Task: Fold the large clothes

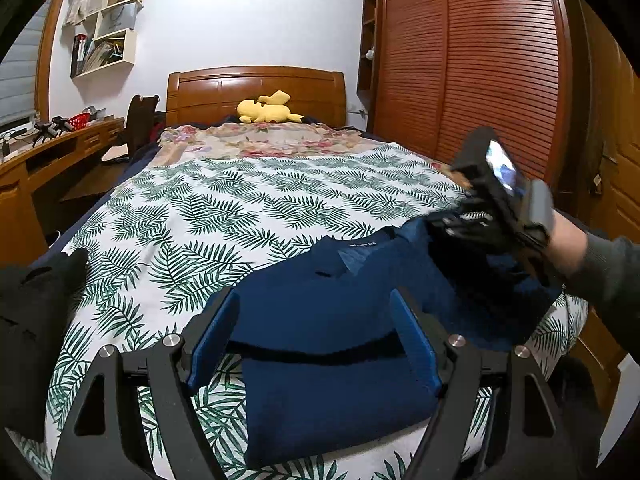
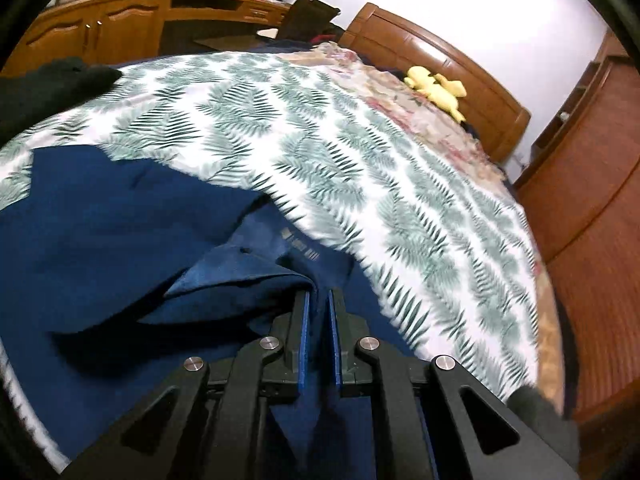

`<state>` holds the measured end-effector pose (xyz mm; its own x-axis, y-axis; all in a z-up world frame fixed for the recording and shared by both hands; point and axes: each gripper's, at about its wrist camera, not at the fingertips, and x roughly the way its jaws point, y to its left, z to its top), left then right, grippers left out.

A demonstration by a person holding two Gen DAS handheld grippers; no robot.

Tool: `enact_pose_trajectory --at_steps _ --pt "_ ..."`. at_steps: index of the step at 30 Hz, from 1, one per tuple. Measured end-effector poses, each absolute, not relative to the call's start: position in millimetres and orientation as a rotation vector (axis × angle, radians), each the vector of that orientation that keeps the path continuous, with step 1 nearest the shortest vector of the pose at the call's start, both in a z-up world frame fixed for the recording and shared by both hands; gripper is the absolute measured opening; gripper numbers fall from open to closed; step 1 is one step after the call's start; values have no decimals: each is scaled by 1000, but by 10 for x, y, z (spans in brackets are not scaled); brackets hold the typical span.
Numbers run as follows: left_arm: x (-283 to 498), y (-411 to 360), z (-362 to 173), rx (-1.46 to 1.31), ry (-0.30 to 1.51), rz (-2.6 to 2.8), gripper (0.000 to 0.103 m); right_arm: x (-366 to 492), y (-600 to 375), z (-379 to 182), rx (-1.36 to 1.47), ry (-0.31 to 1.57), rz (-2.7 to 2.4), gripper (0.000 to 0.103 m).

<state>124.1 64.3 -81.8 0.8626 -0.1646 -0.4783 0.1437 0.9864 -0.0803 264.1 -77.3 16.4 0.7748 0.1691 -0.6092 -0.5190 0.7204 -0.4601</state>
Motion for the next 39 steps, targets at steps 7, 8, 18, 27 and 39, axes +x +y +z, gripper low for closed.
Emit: enact_pose_trajectory --at_steps 7,8,18,27,39 --pt "1264 673 -838 -41 514 -149 78 3204 -587 69 -629 614 305 14" --pt "1267 677 -839 -41 515 -148 78 3252 -577 48 -620 624 286 18" --pt "1238 743 -819 -41 512 -127 78 2984 -716 246 -445 600 377 51" --pt "1250 881 -825 -50 515 -84 78 2197 -276 133 -482 578 660 56" --pt "1168 1286 -830 -91 508 2 78 2017 259 -378 -522 664 853 56"
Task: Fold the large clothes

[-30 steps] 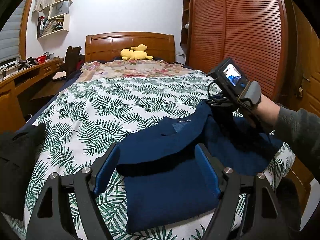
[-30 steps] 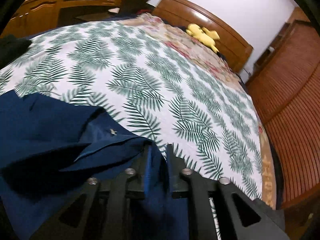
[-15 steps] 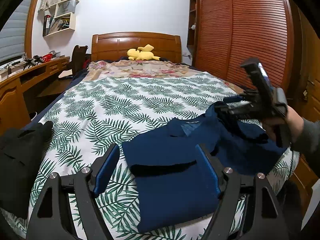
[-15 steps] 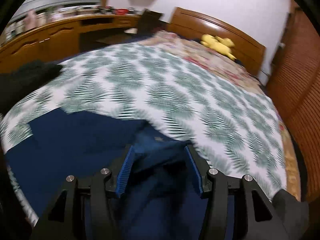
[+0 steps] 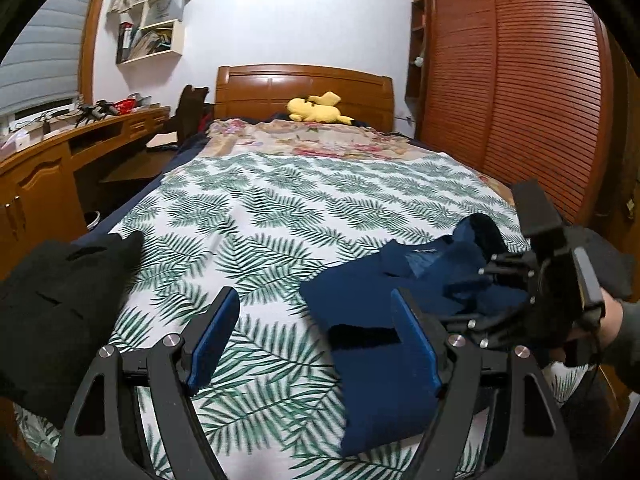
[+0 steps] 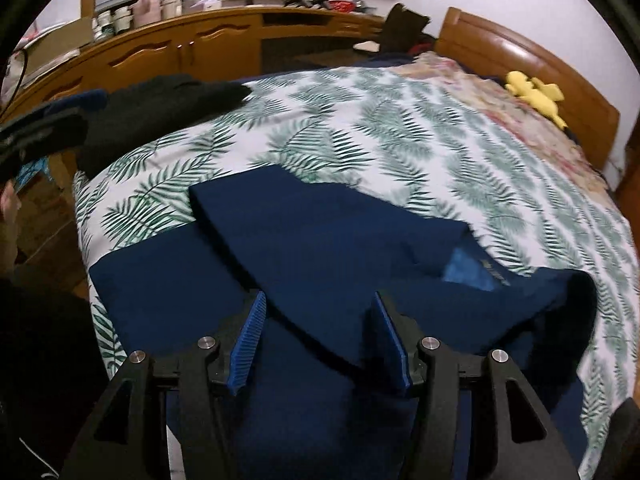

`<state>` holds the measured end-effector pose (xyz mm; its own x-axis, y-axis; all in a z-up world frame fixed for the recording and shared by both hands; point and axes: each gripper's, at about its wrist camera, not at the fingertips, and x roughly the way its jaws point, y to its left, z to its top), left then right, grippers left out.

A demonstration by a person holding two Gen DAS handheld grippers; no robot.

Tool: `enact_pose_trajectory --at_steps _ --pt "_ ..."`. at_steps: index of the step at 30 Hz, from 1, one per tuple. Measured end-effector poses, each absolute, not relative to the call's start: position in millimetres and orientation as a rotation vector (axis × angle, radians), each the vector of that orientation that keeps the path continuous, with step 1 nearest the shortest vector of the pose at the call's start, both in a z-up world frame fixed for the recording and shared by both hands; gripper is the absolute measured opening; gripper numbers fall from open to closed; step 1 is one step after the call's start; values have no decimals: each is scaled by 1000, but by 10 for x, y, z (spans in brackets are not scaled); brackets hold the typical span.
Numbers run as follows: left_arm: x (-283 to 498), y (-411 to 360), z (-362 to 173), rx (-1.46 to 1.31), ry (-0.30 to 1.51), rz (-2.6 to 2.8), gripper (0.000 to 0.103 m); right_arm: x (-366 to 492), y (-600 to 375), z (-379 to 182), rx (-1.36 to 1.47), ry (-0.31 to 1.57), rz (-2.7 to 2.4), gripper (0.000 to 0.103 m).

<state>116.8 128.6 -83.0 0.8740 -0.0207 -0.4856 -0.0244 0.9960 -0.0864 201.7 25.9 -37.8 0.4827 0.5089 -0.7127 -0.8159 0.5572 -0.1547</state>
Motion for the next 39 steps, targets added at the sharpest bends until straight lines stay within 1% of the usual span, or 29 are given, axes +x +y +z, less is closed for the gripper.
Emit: enact_pose_trajectory --at_steps 5,11,12,13,14,15,24,26,28,30,39 --pt "1136 1348 -861 -85 515 18 78 2068 492 -548 -594 668 831 57" --pt "1101 1373 -878 -70 518 25 78 2353 733 -680 -696 669 729 56" --pt "1092 1373 -879 -69 517 24 78 2394 775 -678 -707 661 730 46" --pt "1090 1373 -880 -68 517 23 78 2445 821 -677 -724 654 734 20" --pt "1091 1372 -881 -69 516 23 78 2496 861 -665 -741 647 716 8" --pt "1085 1370 -884 -69 516 22 78 2565 915 -645 -749 632 688 6" --pt "1139 1244 -907 -53 529 -7 78 3080 1158 -164 -655 515 535 7" --pt "1167 1185 -905 -43 532 -15 78 3143 1188 -98 -627 518 504 23" --pt "1188 1131 -898 -40 533 -22 78 3151 1163 -23 -576 520 517 47" --pt "1225 1089 -897 -39 537 -28 78 3126 1095 43 -537 508 536 53" --pt "1394 735 -883 -28 542 -81 78 2755 273 41 -486 531 610 54"
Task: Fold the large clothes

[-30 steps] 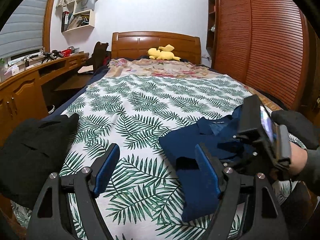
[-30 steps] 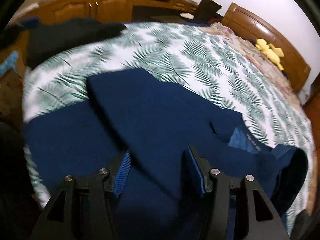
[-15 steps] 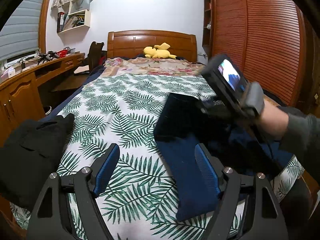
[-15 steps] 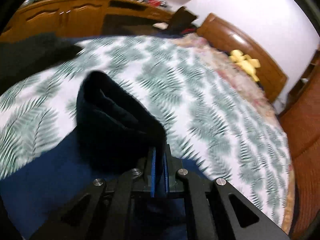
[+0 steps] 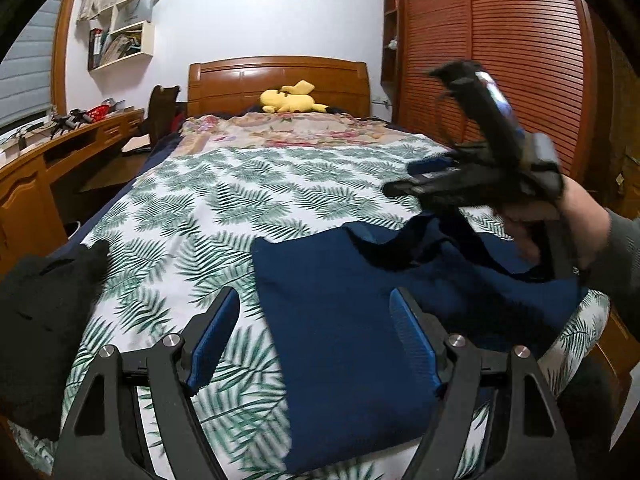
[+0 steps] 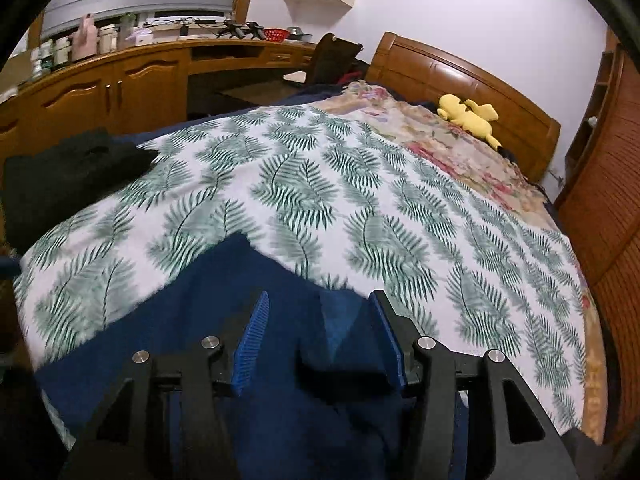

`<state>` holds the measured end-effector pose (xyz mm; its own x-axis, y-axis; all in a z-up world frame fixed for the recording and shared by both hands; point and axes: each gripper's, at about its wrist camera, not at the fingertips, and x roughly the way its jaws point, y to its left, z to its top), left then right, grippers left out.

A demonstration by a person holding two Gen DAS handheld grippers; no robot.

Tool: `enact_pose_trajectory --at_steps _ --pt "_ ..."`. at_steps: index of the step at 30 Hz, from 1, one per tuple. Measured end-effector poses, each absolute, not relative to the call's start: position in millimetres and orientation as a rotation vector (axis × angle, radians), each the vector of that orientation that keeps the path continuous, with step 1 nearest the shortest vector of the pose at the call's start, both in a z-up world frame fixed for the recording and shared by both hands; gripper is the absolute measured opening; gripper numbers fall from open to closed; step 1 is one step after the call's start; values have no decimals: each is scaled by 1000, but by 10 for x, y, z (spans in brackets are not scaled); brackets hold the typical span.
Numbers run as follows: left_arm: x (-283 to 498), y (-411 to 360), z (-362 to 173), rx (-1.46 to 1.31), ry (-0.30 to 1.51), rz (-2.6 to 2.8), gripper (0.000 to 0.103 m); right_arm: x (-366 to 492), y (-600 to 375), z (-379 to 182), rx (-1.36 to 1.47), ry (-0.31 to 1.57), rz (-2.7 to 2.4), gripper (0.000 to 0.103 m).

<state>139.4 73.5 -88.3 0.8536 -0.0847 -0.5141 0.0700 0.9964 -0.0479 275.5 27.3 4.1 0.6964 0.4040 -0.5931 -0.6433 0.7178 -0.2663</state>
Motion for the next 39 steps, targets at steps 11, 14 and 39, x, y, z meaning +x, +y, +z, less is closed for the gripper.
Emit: enact_pose_trajectory --at_steps 11,14,39 --pt "1651 49 -862 -9 535 -193 78 2402 -1277 -44 -422 590 515 54" --pt "1700 -137 -872 6 540 -220 78 2353 -1566 -49 -404 610 482 54" --pt "2038 -842 -1044 50 608 -303 78 2204 -2184 -402 -480 752 456 54"
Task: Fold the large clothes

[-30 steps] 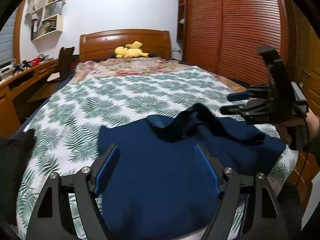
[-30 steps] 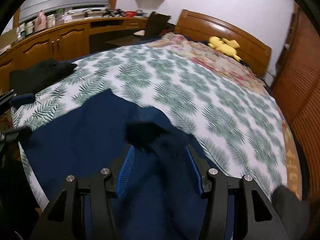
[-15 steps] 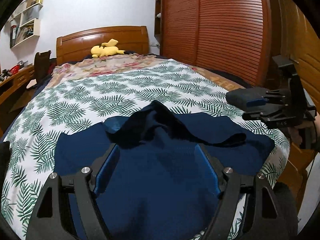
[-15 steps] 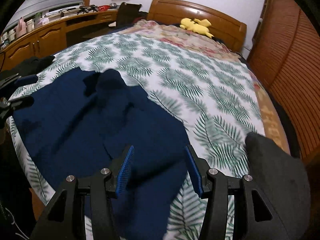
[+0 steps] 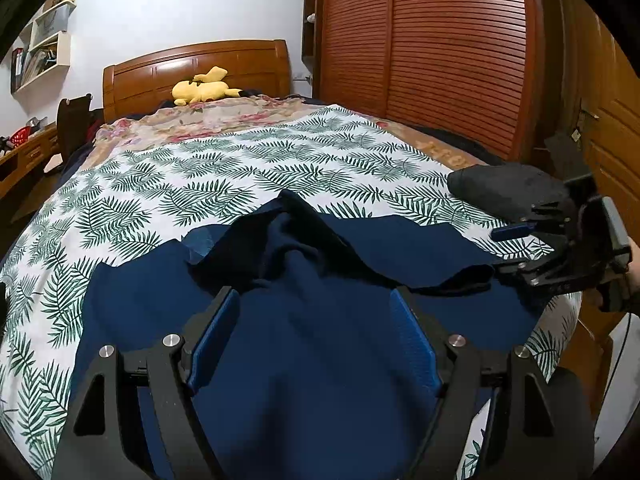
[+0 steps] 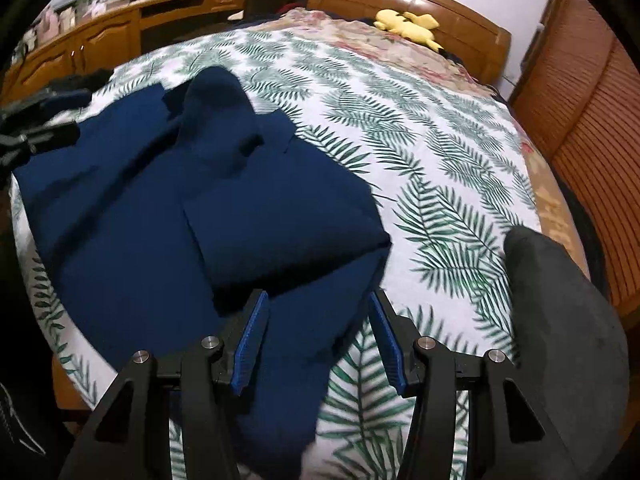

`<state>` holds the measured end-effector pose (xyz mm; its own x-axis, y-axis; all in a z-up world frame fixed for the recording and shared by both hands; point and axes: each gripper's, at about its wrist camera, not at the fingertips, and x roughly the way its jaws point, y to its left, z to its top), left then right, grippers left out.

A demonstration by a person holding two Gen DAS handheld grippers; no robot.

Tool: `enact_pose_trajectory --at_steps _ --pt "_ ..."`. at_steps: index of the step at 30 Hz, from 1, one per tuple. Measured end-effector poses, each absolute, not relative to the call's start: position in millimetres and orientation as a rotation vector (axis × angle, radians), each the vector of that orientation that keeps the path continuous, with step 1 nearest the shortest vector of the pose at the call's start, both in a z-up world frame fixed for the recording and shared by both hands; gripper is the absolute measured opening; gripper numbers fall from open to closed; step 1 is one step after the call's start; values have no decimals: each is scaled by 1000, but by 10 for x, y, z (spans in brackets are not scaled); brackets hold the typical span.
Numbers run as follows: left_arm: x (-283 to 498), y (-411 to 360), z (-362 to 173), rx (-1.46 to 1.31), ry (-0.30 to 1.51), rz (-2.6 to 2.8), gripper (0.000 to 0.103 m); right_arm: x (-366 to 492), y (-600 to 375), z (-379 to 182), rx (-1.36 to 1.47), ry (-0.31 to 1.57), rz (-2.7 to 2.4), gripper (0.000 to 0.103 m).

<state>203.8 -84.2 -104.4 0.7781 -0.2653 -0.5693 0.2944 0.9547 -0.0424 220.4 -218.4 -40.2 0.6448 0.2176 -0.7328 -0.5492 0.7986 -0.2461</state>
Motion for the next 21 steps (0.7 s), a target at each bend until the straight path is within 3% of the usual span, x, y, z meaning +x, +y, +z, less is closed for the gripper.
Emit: enact_pose_trajectory --at_steps 6,21 --pt "2010 -820 -1039 44 608 -299 78 2321 -2060 -454 -519 696 451 63" --pt "1935 -746 -1009 43 606 -287 78 2212 -1928 -519 -662 682 624 63"
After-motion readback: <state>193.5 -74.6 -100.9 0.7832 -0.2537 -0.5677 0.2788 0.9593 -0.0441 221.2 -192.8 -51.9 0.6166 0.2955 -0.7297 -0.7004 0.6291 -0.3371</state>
